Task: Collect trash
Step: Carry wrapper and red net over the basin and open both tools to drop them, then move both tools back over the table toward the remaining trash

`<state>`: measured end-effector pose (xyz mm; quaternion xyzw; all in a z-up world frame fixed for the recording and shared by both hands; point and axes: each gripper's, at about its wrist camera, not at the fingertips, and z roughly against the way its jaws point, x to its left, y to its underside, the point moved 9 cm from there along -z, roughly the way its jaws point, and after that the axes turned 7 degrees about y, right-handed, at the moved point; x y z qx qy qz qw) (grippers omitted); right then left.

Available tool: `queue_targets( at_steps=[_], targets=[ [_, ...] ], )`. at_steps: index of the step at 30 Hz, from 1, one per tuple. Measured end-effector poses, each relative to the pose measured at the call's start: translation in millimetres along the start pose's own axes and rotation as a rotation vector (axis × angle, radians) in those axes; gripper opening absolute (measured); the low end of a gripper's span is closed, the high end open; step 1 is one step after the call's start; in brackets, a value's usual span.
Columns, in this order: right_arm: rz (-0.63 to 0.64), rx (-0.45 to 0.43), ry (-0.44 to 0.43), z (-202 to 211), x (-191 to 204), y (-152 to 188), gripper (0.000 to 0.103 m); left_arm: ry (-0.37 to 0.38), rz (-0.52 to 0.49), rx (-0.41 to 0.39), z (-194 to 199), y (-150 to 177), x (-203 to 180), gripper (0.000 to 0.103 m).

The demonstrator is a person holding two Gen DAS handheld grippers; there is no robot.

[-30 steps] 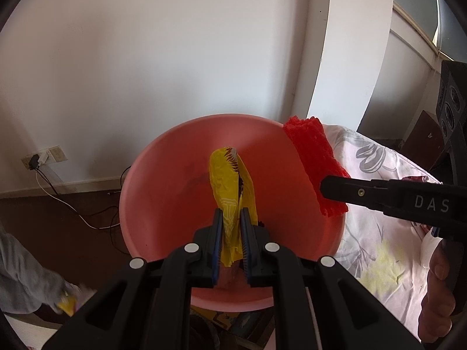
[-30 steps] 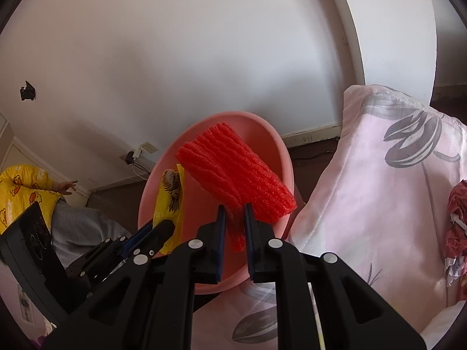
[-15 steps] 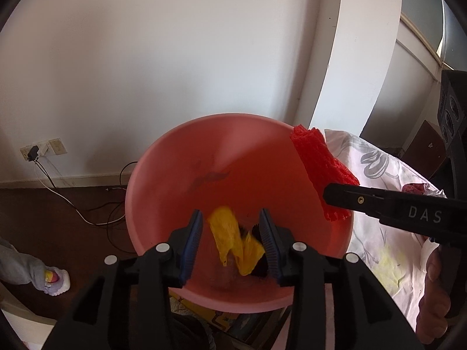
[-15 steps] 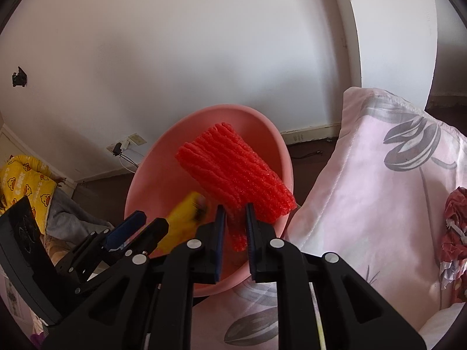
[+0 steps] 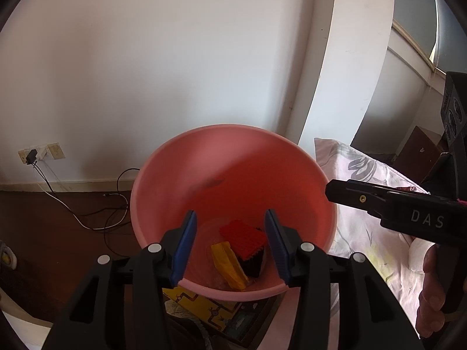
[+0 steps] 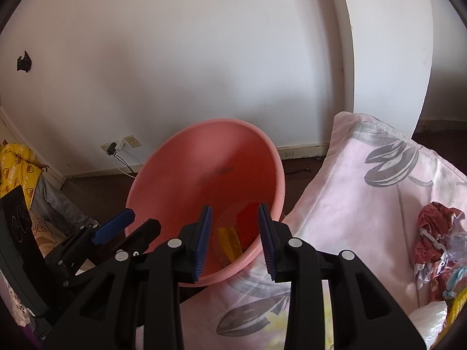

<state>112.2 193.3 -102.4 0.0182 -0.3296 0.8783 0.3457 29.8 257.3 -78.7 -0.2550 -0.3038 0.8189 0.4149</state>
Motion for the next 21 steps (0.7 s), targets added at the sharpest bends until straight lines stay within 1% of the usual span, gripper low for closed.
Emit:
queue_targets(
  at_steps=[7, 15, 18, 21],
  targets=[
    [0.008, -0.03, 0.022, 18, -10, 2, 0.033, 0.021, 0.002, -0.008, 8, 0, -5, 0.048],
    [0.028, -0.088, 0.05, 49, -21, 10, 0.034, 0.039, -0.032, -0.018, 20, 0, -20, 0.048],
    [0.041, -0.113, 0.07, 63, -26, 17, 0.034, 0.05, -0.054, -0.021, 24, 1, -30, 0.052],
    [0.062, -0.139, 0.106, 76, -32, 23, 0.034, 0.066, -0.081, -0.022, 29, 4, -43, 0.053]
  ],
)
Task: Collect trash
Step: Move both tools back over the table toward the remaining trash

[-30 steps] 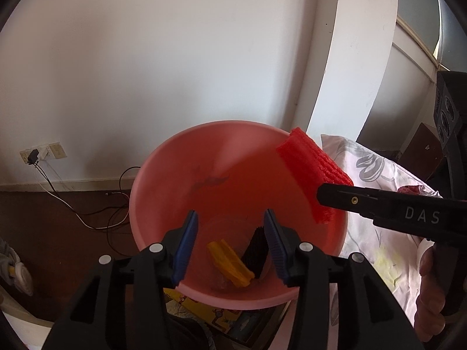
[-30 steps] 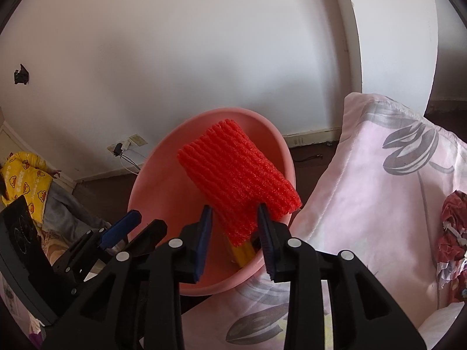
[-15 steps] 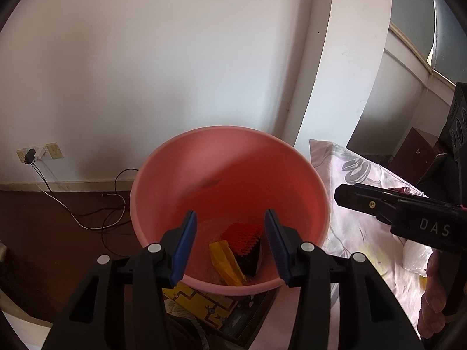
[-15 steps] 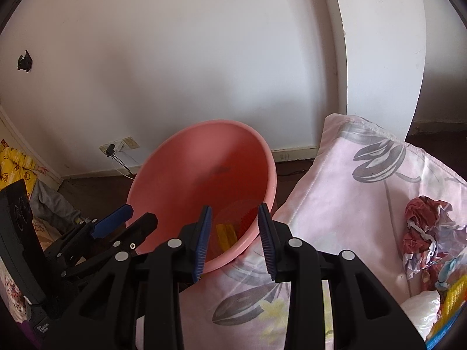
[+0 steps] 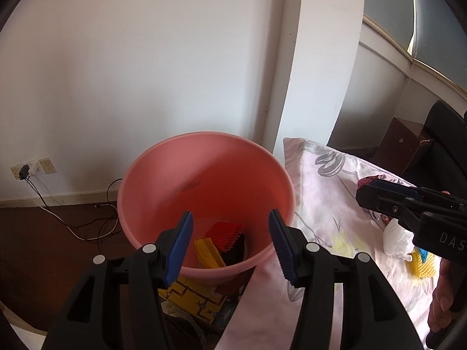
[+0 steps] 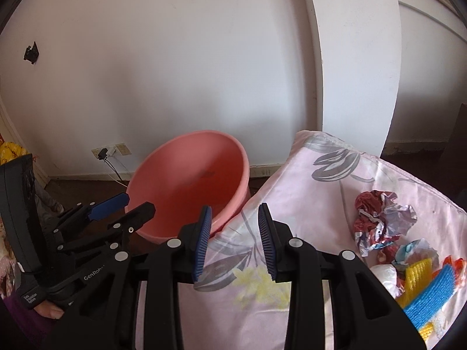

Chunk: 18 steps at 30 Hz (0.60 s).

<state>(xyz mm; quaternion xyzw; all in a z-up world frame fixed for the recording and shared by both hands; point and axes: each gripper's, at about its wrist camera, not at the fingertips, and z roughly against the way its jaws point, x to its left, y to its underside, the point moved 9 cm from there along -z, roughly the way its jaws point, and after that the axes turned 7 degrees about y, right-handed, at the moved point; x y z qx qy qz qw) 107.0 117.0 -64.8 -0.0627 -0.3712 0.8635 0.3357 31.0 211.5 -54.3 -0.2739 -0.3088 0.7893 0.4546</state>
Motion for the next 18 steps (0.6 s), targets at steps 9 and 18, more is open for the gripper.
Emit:
queue_targets(
  at_steps=[9, 18],
  targets=[
    [-0.039, -0.025, 0.07, 31, -36, 21, 0.047, 0.067, -0.07, 0.018, 3, 9, -42, 0.053],
    [-0.14, -0.029, 0.214, 68, -102, 63, 0.047, 0.16, -0.124, 0.06, 0, 27, -79, 0.053]
  ],
)
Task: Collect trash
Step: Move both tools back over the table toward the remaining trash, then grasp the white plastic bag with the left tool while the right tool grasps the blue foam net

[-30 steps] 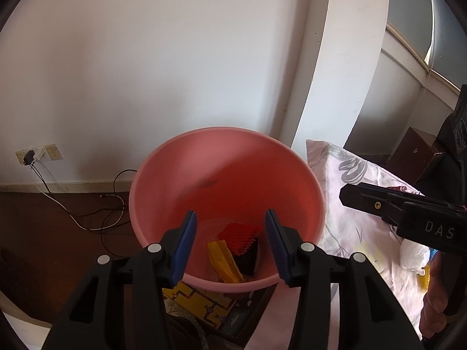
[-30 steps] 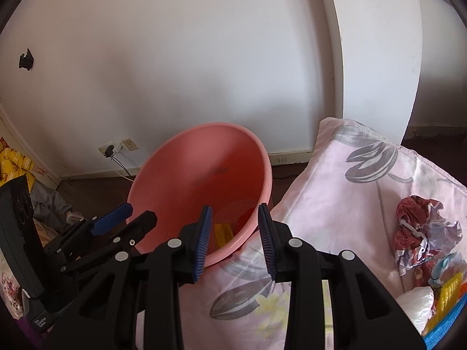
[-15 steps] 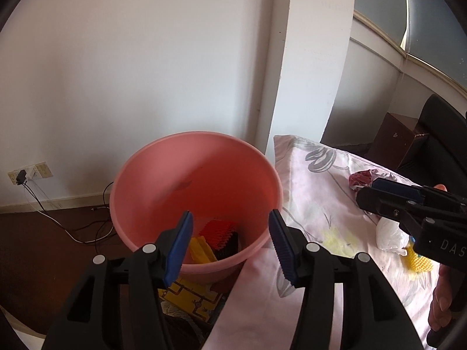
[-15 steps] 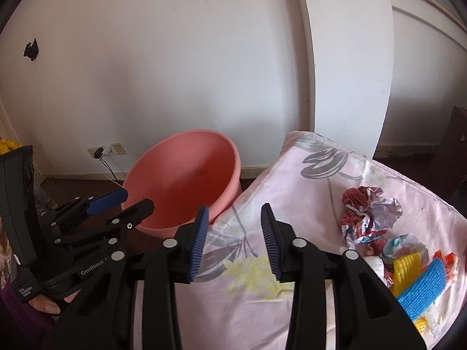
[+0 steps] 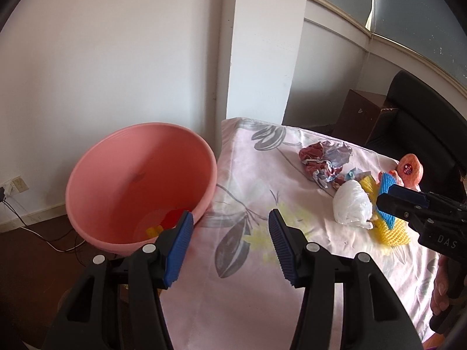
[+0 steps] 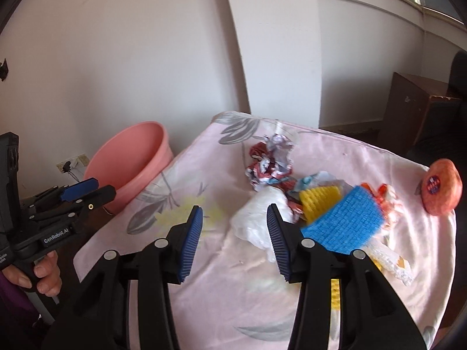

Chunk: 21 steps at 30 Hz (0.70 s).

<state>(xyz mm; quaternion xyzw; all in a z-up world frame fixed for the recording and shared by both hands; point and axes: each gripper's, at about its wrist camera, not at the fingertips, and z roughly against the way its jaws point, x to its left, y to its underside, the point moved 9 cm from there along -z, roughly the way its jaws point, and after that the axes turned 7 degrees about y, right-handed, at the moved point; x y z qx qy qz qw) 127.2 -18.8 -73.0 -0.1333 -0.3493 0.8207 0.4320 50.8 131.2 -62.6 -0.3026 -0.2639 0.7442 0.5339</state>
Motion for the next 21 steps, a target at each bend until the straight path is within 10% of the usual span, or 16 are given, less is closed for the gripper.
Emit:
queue_targets(
  at_steps=[21],
  targets=[
    [-0.27, 0.022, 0.209, 38, -131, 61, 0.047, 0.346, -0.103, 0.134, -47, 3, -119, 0.053]
  ],
)
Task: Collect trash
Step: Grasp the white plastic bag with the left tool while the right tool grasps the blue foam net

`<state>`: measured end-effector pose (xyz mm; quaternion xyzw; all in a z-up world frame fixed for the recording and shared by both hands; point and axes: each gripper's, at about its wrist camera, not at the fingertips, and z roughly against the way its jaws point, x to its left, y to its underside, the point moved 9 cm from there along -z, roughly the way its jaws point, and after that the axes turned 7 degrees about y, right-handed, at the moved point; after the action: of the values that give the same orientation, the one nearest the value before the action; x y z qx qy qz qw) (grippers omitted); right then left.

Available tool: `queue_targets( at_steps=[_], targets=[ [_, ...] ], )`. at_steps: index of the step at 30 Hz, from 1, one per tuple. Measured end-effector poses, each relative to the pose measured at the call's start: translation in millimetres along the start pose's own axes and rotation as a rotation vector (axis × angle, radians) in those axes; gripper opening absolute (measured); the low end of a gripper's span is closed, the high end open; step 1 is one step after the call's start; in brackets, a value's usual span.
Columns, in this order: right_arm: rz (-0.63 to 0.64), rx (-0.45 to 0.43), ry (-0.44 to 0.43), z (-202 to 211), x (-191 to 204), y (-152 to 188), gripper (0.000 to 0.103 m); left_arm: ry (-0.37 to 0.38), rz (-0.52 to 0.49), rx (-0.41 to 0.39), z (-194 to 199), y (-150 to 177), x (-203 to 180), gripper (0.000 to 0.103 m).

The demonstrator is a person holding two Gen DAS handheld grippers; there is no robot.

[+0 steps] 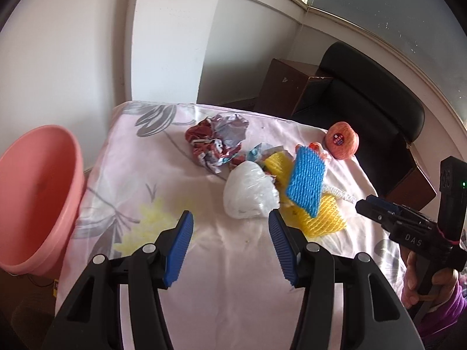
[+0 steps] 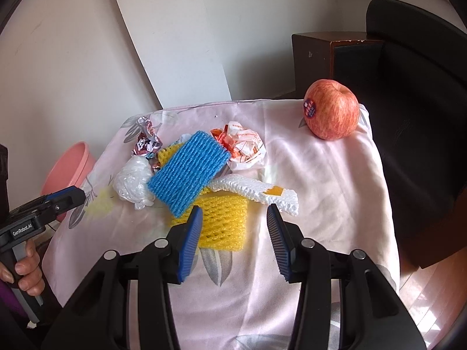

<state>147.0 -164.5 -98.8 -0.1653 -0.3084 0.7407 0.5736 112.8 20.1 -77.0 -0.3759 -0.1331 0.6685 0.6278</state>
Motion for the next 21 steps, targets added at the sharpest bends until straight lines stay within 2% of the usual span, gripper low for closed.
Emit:
queue_targets(
  at_steps=[3, 11, 13, 16, 21],
  targets=[
    [-0.001, 0.006, 0.002, -1, -3, 3, 0.047, 0.029, -0.018, 0.022, -17, -6, -11, 0.053],
    [-0.002, 0.012, -0.003, 2, -5, 6, 0.047, -0.005, -0.034, 0.079, -58, -5, -10, 0.051],
    [0.001, 0.012, -0.012, 2, -3, 6, 0.047, 0.004, -0.019, 0.093, -62, -2, -8, 0.035],
    [0.005, 0.014, -0.031, 0, 4, 4, 0.047, 0.012, -0.009, 0.096, -63, 1, -7, 0.022],
    [-0.001, 0.023, -0.09, -7, 24, -4, 0.047, 0.014, -0.01, 0.084, -53, 5, -6, 0.014]
  ],
)
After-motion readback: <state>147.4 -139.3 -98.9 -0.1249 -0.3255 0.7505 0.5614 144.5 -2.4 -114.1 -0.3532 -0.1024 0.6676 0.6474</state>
